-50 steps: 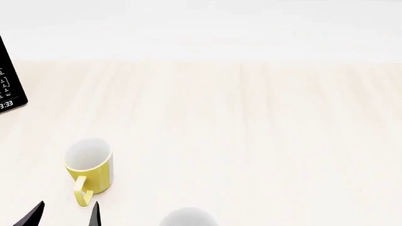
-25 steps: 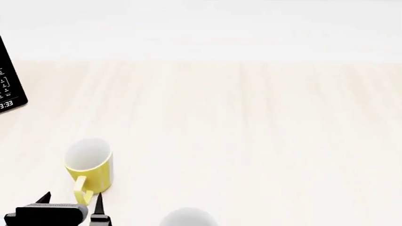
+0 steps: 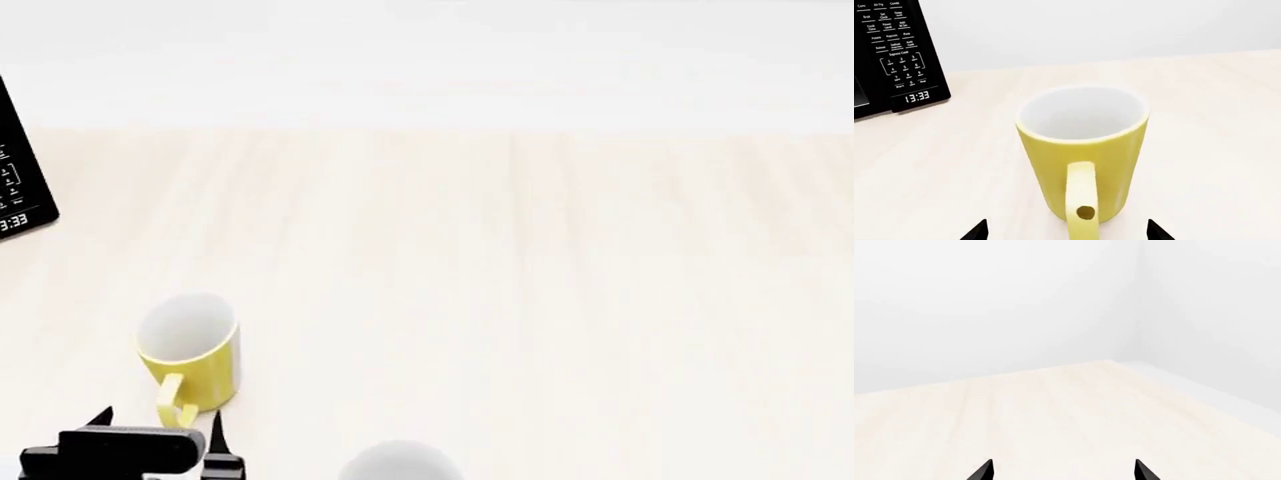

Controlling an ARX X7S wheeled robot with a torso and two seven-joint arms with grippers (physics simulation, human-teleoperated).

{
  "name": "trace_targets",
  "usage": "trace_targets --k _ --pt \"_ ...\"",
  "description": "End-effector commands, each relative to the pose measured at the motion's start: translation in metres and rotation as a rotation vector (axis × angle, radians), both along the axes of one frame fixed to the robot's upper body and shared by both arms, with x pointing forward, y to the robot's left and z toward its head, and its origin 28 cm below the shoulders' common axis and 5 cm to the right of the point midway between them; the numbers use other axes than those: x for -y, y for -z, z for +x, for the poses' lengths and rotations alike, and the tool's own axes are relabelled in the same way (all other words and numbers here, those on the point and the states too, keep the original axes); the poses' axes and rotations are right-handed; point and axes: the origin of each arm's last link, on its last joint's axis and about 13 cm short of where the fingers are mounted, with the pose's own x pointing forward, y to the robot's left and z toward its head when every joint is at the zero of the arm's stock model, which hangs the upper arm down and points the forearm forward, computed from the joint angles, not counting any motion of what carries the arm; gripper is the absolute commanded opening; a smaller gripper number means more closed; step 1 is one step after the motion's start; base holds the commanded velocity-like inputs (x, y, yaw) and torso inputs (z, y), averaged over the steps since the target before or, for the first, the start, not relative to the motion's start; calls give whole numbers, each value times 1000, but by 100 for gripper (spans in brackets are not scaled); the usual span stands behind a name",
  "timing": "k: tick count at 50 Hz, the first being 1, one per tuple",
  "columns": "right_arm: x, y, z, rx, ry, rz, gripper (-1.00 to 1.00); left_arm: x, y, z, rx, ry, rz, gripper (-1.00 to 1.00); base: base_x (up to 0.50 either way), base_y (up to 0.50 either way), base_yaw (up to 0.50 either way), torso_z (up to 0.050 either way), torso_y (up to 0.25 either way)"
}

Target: Put the yellow and white mug to the front of the white mug.

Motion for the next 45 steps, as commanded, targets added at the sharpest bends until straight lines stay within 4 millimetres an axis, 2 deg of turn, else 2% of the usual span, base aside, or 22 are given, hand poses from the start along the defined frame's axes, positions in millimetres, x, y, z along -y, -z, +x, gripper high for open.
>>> trace_targets --k 1,15,16,38,41,43,45 --pt "0 0 0 -1 0 0 100 5 -2 3 -9 3 1 100 0 0 0 0 0" --pt "0 0 0 -1 0 0 100 4 -1 5 -8 -1 -7 100 0 0 0 0 0" --pt "0 1 0 -1 0 1 100 4 -2 5 5 -3 -12 -100 0 0 0 0 0" --pt "-1 2 1 -5 0 3 100 0 -15 2 71 27 -52 -100 0 0 0 0 0" --pt "-1 2 1 -4 -1 4 100 1 -15 2 72 50 -64 -100 0 0 0 0 0" --pt "0 2 0 -4 1 5 100 1 -18 1 86 122 -92 -100 0 0 0 0 8" --pt "0 2 0 -3 0 4 100 -2 -22 7 148 186 -47 -100 0 0 0 0 0"
